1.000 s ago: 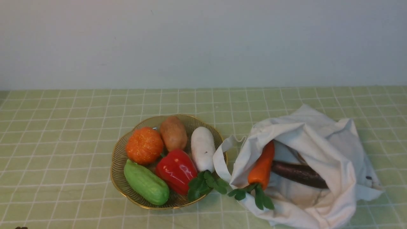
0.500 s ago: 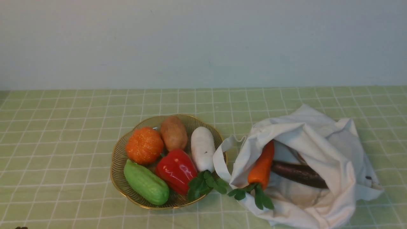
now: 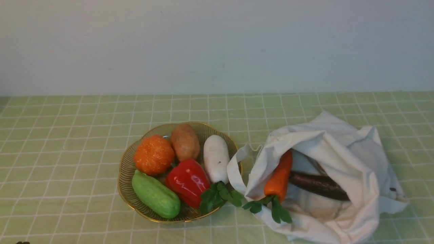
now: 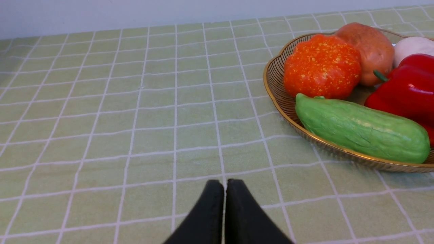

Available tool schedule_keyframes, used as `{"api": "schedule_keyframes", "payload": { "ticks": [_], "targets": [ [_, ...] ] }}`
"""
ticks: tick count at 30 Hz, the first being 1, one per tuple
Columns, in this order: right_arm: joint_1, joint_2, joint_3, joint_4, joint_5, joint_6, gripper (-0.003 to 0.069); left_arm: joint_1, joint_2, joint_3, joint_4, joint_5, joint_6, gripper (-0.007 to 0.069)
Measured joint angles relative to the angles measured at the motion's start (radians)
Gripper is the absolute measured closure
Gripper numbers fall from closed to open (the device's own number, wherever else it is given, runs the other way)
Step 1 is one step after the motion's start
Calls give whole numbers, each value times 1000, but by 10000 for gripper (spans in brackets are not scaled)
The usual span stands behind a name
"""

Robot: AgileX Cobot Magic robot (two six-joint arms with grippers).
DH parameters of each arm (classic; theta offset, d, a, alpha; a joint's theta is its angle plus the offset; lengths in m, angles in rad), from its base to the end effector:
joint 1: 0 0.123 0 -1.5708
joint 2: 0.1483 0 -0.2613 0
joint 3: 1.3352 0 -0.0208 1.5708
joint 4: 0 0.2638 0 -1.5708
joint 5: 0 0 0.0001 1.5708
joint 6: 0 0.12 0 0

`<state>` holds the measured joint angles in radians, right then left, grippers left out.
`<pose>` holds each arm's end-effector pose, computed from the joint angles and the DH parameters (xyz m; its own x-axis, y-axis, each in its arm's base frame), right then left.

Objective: Take vegetables from bag on green coffee tablecloth place on plate.

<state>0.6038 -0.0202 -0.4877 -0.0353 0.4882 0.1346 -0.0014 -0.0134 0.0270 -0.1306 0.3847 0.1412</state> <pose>0.0562 0.0364 0.3343 0.0304 0.1464 -0.9888 -0.5603 0.8217 0.1044 0.1168 -0.0060 0.1619 -0.3022 0.0204 -0.9530 0.0540 0.9985 0.0043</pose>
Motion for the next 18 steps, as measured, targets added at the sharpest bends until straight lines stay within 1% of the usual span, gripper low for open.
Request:
{"api": "schedule_keyframes", "payload": {
  "ticks": [3, 5, 6, 9, 11, 13, 14, 15, 17, 18],
  "targets": [
    [-30, 0, 59, -21, -38, -1, 673, 0, 0, 0, 0, 0, 0, 629],
    [-126, 0, 133, -41, -65, -2, 673, 0, 0, 0, 0, 0, 0, 629],
    [-191, 0, 180, -51, -70, -2, 673, 0, 0, 0, 0, 0, 0, 629],
    [-303, 0, 265, -71, -78, -2, 673, 0, 0, 0, 0, 0, 0, 629],
    [-394, 0, 336, -83, -79, -2, 673, 0, 0, 0, 0, 0, 0, 629],
    [-444, 0, 378, -88, -79, -2, 673, 0, 0, 0, 0, 0, 0, 629],
    [-504, 1, 439, -91, -79, -2, 673, 0, 0, 0, 0, 0, 0, 629],
    [-537, 2, 464, -92, -79, -2, 673, 0, 0, 0, 0, 0, 0, 629],
    [-586, 3, 503, -90, -74, 0, 673, 0, 0, 0, 0, 0, 0, 629],
    [-589, 3, 503, -90, -76, 0, 673, 0, 0, 0, 0, 0, 0, 629]
  ]
}}
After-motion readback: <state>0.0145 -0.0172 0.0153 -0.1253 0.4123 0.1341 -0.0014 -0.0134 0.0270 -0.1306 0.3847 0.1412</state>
